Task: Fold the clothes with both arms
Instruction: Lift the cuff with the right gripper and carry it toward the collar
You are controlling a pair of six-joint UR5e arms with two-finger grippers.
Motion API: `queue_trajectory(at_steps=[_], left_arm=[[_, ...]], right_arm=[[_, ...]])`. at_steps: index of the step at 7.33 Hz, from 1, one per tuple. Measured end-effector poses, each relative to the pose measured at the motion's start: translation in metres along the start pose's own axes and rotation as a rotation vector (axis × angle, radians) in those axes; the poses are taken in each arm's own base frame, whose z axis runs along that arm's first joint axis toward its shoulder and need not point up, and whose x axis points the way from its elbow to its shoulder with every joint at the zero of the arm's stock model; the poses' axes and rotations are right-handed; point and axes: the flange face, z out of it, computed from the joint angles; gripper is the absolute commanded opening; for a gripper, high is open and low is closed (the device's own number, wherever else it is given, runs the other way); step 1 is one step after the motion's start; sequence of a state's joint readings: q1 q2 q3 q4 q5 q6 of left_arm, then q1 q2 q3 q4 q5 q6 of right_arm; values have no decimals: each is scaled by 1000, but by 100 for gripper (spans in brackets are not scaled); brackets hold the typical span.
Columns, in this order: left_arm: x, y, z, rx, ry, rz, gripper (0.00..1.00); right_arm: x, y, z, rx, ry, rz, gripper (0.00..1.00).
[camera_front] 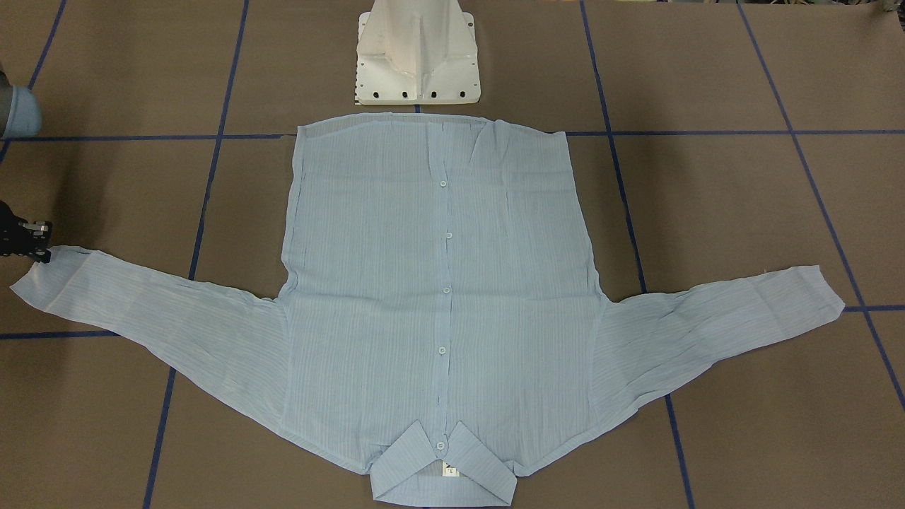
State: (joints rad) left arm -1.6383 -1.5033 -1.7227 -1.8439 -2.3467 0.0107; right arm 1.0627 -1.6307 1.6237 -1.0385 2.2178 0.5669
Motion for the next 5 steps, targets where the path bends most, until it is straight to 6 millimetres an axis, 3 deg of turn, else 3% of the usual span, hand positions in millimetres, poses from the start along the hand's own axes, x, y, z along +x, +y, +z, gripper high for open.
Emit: queue_trajectory(at_steps=[2,3,4,5], left_arm=[[0,0,0,0,-1,0,99],[0,0,0,-1,-1,-1,99],[-1,0,0,-1,-1,-1,99],[-1,0,0,-1,-1,-1,99]], right_arm=[[-55,-16,-59,106,-73,-81,0],[-89,-34,-83,149,-121,-127,0],[-132,-61,-103,175,-176,-159,0],[-193,-95,-121,177,-221,-160,0]])
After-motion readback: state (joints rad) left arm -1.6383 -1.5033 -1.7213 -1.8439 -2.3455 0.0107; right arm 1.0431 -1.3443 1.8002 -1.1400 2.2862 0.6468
